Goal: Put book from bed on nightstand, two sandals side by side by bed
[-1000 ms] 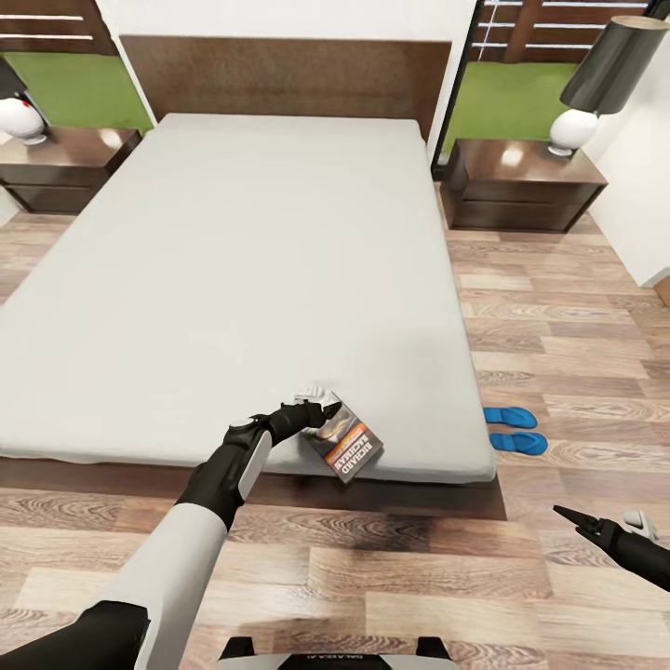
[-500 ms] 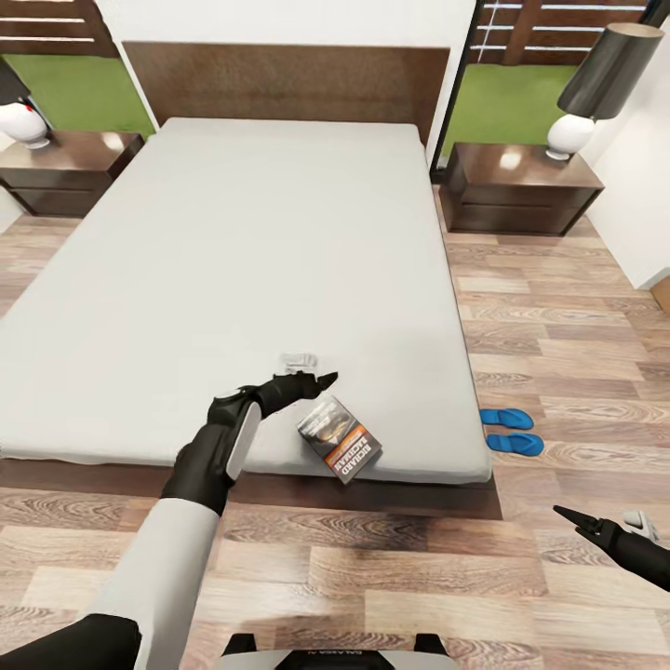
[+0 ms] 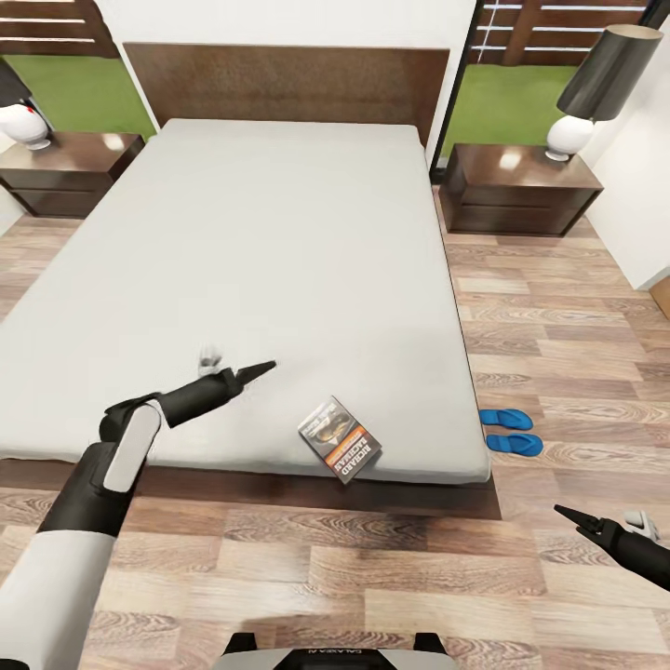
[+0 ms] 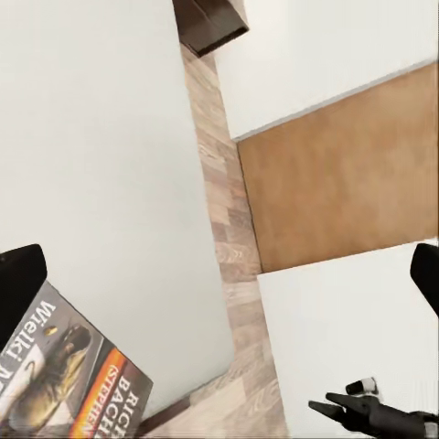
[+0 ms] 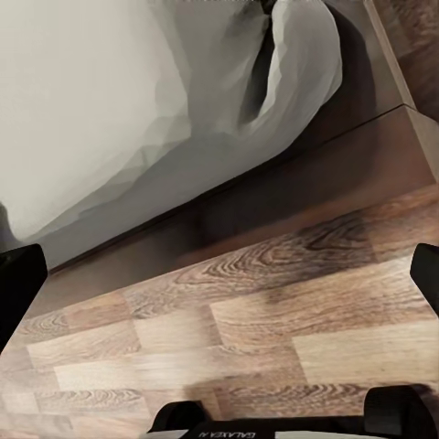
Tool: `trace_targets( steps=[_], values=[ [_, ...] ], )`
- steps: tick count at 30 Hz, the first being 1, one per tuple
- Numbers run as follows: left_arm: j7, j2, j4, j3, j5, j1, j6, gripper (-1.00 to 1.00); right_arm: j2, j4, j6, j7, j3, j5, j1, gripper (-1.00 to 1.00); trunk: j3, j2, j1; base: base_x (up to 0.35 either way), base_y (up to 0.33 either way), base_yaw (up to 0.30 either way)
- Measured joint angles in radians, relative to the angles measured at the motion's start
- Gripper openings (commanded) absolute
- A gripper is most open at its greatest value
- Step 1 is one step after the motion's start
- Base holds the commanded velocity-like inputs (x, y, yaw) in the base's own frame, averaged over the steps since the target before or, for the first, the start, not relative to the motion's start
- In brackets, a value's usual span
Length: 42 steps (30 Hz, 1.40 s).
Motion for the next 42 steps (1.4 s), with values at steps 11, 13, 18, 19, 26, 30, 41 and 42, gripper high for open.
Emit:
trace_targets(
  steps=[11,13,18,19,26,30,41,42],
  values=[
    [-0.603,0.114,0.235,0.002,0.052,0.155,-0.055,1.0,0.0,0.002,0.002,0.001,0.004,0.0,0.0,1.0,0.0,0.0,0.0,0.0,0.0,0.0],
    [-0.615,0.115,0.245,0.002,0.052,0.159,-0.063,1.0,0.0,0.002,0.003,0.001,0.004,0.0,0.0,1.0,0.0,0.0,0.0,0.0,0.0,0.0],
    [-0.622,0.114,0.257,-0.002,0.05,0.163,-0.073,1.0,0.0,0.017,0.004,0.003,0.005,-0.002,0.0,1.0,0.0,0.0,0.0,0.0,0.0,0.0],
    [-0.623,0.114,0.262,-0.003,0.048,0.163,-0.073,1.0,0.0,0.017,0.004,0.004,0.005,-0.002,0.0,1.0,0.0,0.0,0.0,0.0,0.0,0.0],
    [-0.624,0.107,0.282,-0.007,0.033,0.163,-0.075,1.0,-0.002,0.015,0.023,0.132,0.004,-0.006,0.0,1.0,0.0,0.0,0.0,0.0,0.0,0.0],
    [-0.623,0.105,0.283,-0.009,0.032,0.163,-0.075,1.0,-0.008,0.02,0.053,0.317,0.005,-0.003,0.0,1.0,0.0,0.0,0.0,0.0,0.0,0.0],
    [-0.621,0.09,0.308,-0.024,0.029,0.163,-0.077,1.0,-0.002,0.139,0.053,0.432,0.007,0.131,0.0,1.0,0.0,0.0,0.0,0.0,0.0,0.0],
    [-0.621,0.09,0.314,-0.024,0.028,0.163,-0.077,1.0,-0.002,0.144,0.052,0.432,0.007,0.135,0.0,1.0,0.0,0.0,0.0,0.0,0.0,0.0]
  ],
)
